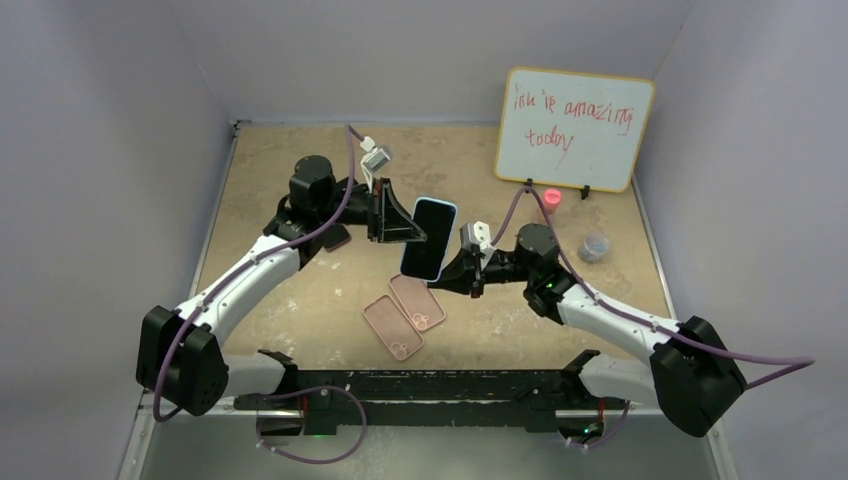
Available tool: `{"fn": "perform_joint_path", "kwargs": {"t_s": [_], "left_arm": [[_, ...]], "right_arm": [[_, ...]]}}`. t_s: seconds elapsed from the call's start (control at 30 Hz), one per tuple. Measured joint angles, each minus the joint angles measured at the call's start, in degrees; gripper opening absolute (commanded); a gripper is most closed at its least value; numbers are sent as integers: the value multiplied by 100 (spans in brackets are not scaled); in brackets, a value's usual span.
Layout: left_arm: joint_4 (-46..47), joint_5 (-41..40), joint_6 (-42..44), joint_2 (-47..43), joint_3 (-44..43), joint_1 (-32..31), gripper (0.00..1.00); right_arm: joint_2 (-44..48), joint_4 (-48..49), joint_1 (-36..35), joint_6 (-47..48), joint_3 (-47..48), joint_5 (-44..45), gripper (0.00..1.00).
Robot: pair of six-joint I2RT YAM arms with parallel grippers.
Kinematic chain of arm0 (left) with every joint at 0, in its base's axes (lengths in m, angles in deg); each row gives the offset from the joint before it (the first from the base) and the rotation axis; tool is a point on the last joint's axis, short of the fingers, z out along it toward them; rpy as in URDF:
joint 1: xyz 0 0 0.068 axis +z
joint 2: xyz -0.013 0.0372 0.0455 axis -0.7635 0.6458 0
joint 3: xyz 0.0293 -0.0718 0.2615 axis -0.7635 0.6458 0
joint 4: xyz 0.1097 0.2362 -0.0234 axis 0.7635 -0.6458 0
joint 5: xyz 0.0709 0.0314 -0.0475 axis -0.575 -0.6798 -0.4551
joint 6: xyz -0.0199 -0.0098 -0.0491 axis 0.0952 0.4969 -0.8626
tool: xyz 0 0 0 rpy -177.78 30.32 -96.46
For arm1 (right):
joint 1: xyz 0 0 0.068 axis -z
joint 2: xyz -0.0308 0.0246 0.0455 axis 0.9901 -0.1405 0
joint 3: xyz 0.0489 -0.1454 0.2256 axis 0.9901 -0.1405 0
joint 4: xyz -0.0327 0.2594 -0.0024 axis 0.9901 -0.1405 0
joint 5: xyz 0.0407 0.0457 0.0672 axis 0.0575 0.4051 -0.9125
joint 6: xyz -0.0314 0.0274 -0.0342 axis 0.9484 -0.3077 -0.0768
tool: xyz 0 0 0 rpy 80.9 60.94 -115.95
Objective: Take the phone out of the phone case
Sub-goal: Remove the phone case from the phone.
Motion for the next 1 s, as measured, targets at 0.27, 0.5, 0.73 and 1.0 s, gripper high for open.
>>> {"fn": "perform_joint_path", "kwargs": {"t_s": [0.27, 0.5, 0.73, 1.0], "left_arm": [[-74, 66, 131, 28, 0, 20, 0], [-402, 4, 643, -35, 0, -4, 0], [-579, 15, 848, -170, -2, -24, 0], [-546, 243, 1058, -175, -48, -92, 0]], "right_arm": [[-4, -621, 20, 411, 245, -90, 43], [-15, -157, 28, -162, 227, -267, 48], [-15, 101, 28, -501, 221, -269, 27], [-44, -48, 31, -581, 205, -273, 8]]}}
